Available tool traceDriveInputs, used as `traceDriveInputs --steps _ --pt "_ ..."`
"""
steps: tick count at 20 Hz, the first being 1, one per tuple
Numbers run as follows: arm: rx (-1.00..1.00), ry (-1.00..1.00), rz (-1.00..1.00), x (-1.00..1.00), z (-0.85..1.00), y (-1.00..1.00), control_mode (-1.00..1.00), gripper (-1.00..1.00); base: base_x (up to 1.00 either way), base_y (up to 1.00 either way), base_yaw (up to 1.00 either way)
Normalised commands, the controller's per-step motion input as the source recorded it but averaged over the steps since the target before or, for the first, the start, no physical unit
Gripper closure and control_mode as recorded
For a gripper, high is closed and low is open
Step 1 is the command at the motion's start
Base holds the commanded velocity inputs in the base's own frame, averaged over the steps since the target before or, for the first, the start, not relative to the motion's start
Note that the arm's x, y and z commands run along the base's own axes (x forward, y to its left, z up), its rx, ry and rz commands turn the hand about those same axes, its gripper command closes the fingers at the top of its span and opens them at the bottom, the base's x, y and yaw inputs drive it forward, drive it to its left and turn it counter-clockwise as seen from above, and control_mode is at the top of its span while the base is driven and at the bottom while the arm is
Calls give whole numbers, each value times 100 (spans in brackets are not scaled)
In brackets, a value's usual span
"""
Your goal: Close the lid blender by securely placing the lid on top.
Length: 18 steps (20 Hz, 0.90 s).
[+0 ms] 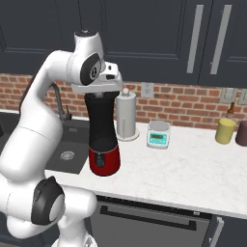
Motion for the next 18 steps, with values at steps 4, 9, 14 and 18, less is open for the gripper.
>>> traceDriveInputs --steps 4,9,14,18 --pt "0 0 0 -3 0 13 -100 100 0 0 0" --pt "0 -1 0 -31 0 5 -100 100 0 0 0" --pt "0 -7 0 -63 0 0 -100 100 0 0 0" --pt "0 -16 0 -70 0 -14 -100 100 0 0 0"
